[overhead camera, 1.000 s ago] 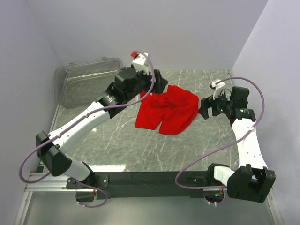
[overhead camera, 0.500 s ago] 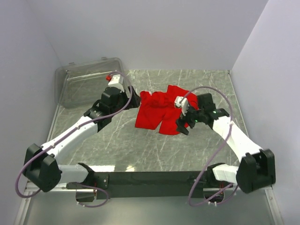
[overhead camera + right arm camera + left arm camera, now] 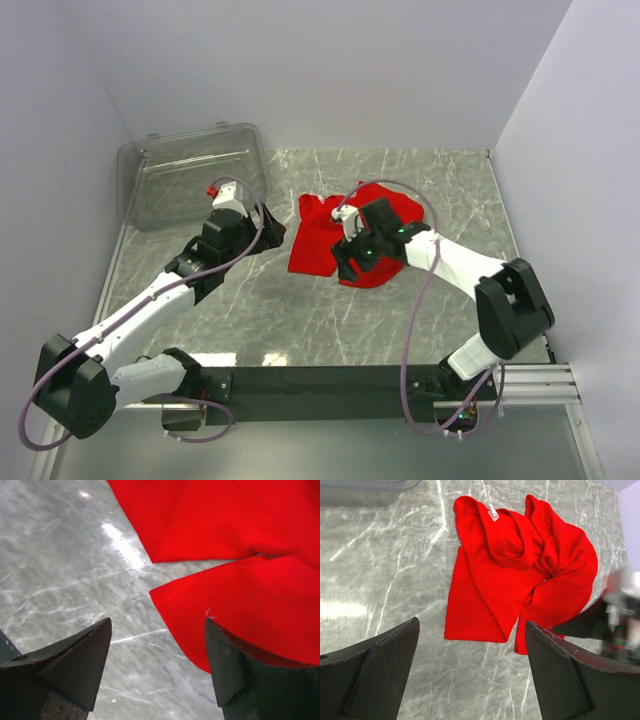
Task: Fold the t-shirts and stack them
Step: Move the tshirt to the center of the board
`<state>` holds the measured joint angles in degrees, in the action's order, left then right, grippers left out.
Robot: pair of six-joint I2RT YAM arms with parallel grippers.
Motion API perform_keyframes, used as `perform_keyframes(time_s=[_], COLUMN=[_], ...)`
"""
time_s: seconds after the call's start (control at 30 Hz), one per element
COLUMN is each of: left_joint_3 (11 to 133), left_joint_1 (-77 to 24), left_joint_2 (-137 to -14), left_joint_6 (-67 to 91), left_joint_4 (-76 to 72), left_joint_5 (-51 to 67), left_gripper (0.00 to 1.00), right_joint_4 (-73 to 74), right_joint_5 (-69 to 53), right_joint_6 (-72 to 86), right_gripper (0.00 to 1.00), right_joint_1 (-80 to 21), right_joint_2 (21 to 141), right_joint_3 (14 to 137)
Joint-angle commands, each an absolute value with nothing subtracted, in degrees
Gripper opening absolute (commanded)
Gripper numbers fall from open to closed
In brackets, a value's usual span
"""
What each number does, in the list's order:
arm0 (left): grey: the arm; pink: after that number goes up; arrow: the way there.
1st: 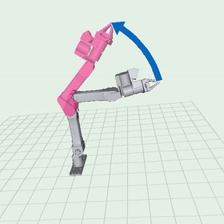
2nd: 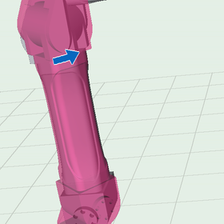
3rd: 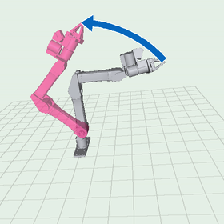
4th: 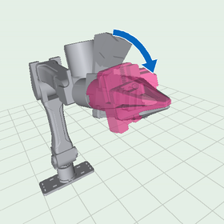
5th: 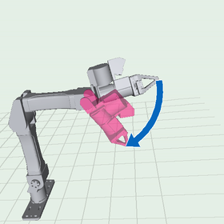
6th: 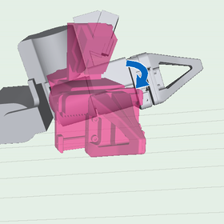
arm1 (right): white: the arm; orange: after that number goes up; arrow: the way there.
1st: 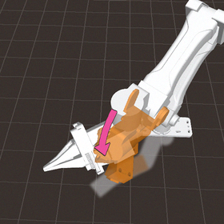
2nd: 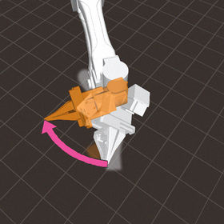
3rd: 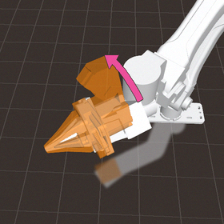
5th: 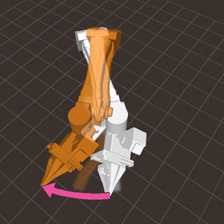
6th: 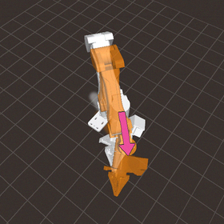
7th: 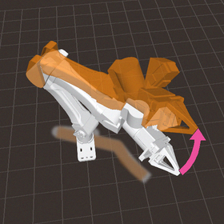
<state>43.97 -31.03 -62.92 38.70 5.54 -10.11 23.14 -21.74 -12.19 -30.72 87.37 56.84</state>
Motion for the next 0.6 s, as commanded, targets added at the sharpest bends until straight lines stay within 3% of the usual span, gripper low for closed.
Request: perform_keyframes(time_s=[0.0,0.33,0.57], left_joint_3=[42.98,39.20,37.44], left_joint_1=[-30.85,-30.67,-30.59], left_joint_2=[-60.38,-59.32,-65.02], left_joint_6=[41.30,45.35,47.02], left_joint_4=[5.28,2.64,-5.44], left_joint_5=[-11.60,-10.55,-0.98], left_gripper=[0.91,0.92,0.91], right_joint_4=[22.33,20.65,20.92], right_joint_5=[-14.08,-8.26,-7.91], right_joint_6=[-5.20,-3.60,-4.31], right_gripper=[0.79,0.74,0.70], right_joint_1=[-32.60,-36.03,-37.70], right_joint_2=[91.40,96.32,98.70], right_joint_3=[58.54,59.41,59.68])
